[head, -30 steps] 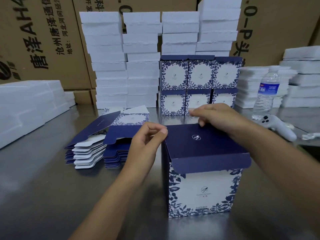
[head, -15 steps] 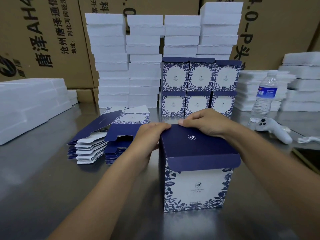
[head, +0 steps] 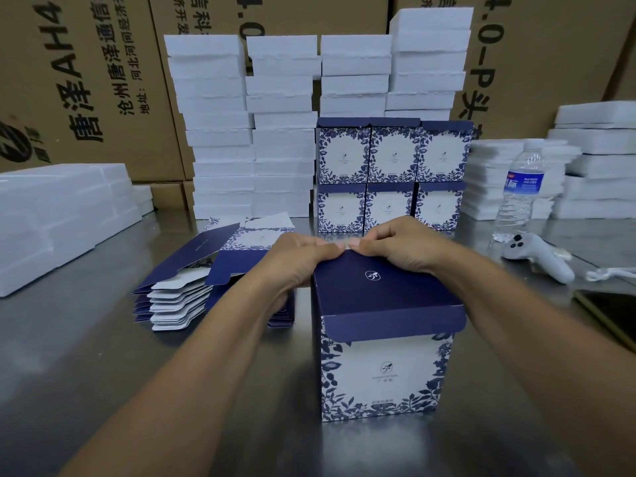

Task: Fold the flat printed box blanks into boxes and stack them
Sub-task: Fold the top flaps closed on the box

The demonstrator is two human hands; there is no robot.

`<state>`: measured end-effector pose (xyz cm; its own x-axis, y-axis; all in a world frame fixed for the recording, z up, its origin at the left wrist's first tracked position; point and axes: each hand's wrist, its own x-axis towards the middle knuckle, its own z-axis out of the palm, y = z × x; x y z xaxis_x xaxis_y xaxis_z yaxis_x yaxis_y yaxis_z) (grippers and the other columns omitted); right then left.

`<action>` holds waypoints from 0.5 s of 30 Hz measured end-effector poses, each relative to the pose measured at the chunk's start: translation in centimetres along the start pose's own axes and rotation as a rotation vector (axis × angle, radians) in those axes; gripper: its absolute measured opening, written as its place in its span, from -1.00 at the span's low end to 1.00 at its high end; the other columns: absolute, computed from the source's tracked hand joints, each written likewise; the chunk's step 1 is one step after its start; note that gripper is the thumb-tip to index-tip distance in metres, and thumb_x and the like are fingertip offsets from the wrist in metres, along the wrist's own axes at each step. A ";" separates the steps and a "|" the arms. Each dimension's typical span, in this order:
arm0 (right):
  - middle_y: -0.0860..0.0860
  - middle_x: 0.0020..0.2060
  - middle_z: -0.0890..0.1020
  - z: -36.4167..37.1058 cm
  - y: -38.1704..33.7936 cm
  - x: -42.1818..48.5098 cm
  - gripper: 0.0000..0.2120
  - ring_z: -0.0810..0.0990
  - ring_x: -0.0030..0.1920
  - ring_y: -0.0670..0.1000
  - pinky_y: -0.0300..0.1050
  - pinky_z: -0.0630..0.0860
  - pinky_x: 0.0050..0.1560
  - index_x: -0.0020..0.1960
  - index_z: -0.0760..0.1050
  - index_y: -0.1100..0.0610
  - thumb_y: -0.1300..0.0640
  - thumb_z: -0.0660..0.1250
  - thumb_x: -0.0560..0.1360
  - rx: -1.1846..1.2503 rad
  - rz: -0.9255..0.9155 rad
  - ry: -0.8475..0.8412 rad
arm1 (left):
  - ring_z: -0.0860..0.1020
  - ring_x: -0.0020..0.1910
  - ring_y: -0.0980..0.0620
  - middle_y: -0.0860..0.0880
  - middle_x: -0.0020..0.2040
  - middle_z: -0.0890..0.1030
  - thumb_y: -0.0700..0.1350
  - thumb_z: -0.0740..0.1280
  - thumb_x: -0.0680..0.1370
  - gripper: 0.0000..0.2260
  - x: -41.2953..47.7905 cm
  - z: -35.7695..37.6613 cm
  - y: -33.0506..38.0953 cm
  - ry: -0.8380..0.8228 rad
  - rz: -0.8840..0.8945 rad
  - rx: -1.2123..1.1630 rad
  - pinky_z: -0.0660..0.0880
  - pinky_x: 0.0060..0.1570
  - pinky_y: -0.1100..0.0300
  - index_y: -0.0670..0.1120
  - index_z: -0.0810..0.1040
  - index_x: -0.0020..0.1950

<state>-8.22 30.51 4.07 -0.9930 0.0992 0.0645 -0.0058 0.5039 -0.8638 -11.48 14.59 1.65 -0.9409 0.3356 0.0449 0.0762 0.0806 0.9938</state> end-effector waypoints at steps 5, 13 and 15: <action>-0.08 -0.51 0.63 -0.2 -0.1 -0.5 -0.78 0.55 -0.56 -0.17 -0.42 0.34 -0.59 -0.32 0.63 0.08 -0.02 0.44 0.42 0.010 0.049 0.007 | 0.52 -0.51 0.16 0.02 -0.42 0.61 -0.11 0.41 0.51 -0.83 -0.2 0.0 0.1 0.013 -0.010 0.025 0.39 -0.51 0.38 -0.07 0.59 -0.29; 0.02 -0.47 0.65 -1.0 0.5 -1.4 -0.79 0.59 -0.55 -0.07 -0.35 0.41 -0.56 -0.25 0.60 0.15 0.02 0.44 0.45 0.153 0.178 0.018 | 0.52 -0.54 0.20 0.06 -0.48 0.59 -0.07 0.41 0.50 -0.81 -0.8 0.4 -0.6 0.064 -0.026 -0.060 0.37 -0.55 0.43 -0.07 0.55 -0.30; 0.01 -0.51 0.63 -0.8 0.4 -1.6 -0.79 0.57 -0.58 -0.08 -0.36 0.39 -0.60 -0.28 0.58 0.15 0.05 0.44 0.45 0.175 0.176 0.035 | 0.52 -0.53 0.20 0.06 -0.47 0.59 -0.06 0.41 0.51 -0.82 -0.9 0.4 -0.6 0.070 -0.018 -0.057 0.39 -0.53 0.42 -0.08 0.57 -0.28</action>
<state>-6.56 31.21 4.05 -0.9759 0.2031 -0.0797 0.1432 0.3204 -0.9364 -10.53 14.62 0.99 -0.9629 0.2678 0.0322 0.0423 0.0320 0.9986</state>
